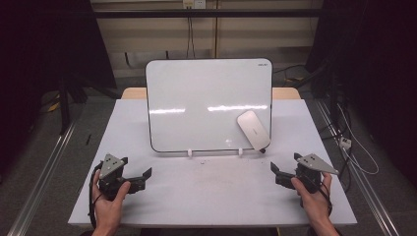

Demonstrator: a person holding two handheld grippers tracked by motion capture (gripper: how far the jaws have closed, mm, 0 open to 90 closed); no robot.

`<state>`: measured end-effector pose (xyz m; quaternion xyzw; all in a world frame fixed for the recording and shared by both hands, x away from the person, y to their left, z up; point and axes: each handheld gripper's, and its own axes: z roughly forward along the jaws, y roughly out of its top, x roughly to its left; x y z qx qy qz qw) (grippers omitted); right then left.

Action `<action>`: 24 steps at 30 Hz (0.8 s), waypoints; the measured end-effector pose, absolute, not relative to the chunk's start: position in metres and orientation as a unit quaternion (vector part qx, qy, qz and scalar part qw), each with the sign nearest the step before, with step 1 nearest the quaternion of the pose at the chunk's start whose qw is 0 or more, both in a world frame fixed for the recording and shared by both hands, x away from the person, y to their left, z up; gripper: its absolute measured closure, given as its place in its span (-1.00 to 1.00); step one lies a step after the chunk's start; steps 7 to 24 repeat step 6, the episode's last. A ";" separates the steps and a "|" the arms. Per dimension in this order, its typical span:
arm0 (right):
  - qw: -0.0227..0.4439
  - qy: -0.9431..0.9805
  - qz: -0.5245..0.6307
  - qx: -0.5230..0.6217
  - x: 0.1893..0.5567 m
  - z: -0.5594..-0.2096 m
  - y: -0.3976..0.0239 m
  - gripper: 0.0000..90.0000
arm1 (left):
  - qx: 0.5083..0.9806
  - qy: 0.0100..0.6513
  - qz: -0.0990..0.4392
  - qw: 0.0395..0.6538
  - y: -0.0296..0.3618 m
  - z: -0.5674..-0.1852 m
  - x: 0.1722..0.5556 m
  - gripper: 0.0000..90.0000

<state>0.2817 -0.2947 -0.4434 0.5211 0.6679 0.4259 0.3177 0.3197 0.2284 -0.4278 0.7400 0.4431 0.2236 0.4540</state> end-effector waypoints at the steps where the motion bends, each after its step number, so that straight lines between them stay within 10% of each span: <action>1: 0.321 0.665 0.427 0.521 0.280 -0.444 -0.295 -0.79 | 0.739 0.443 0.223 0.456 0.228 -0.428 0.320 -0.87; 24: 0.314 0.672 0.424 0.519 0.280 -0.445 -0.296 -0.82 | 0.742 0.443 0.220 0.453 0.228 -0.429 0.320 -0.87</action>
